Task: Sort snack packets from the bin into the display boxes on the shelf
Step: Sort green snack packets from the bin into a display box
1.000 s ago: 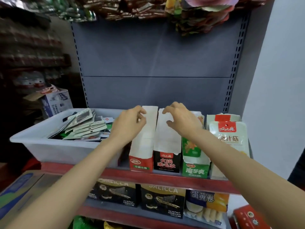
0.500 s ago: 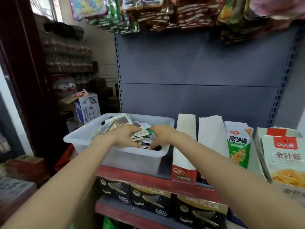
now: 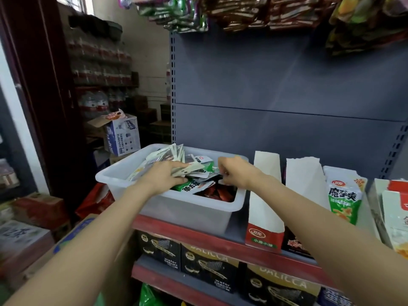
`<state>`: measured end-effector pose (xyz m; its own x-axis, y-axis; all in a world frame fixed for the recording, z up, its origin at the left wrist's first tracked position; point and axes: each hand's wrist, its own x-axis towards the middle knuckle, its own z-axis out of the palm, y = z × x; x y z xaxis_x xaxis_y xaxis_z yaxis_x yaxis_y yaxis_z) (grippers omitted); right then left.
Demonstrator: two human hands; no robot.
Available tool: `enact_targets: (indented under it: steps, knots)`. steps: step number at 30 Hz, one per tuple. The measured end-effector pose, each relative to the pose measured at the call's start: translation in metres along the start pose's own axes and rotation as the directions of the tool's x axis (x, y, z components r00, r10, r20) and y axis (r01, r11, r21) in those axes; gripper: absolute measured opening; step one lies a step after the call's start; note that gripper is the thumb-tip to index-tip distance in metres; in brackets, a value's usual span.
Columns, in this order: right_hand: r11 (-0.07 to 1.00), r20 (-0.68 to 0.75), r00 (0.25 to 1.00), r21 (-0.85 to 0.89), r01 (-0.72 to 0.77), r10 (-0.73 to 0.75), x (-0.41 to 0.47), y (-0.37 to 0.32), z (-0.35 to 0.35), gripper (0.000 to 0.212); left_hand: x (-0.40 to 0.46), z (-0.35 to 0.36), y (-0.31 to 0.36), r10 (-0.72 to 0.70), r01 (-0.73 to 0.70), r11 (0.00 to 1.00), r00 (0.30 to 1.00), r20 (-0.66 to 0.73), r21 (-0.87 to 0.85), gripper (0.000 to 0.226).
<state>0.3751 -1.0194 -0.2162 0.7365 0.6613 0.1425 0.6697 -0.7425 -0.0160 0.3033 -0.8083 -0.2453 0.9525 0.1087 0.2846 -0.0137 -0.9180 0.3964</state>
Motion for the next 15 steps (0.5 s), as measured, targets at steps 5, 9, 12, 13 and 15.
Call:
enact_targets:
  steps: [5,9,12,13,15]
  knots:
    - [0.999,-0.18,0.984,-0.049,-0.006,-0.003,-0.003,0.008,-0.008,0.004,-0.004,0.001,0.002,-0.019,0.017,0.998,1.0,-0.022,-0.065,0.059]
    - [0.996,-0.247,0.968,-0.085,0.012,-0.032,-0.007,0.014,-0.009,0.017,-0.008,0.0,0.005,-0.021,0.019,0.999,0.999,-0.036,-0.043,0.061]
    - [0.989,-0.27,0.962,-0.146,0.008,-0.048,-0.013,0.011,-0.004,0.023,-0.009,0.002,0.005,-0.04,0.038,0.999,0.999,-0.031,-0.037,0.067]
    - [0.987,-0.285,0.957,-0.163,0.003,-0.05,-0.015,0.011,-0.002,0.025,-0.01,0.002,0.004,-0.045,0.043,0.998,0.999,-0.029,-0.035,0.069]
    - [0.981,-0.311,0.949,-0.193,-0.013,-0.049,-0.017,0.013,-0.002,0.029,-0.009,0.0,0.005,-0.047,0.046,0.999,0.998,-0.029,-0.019,0.074]
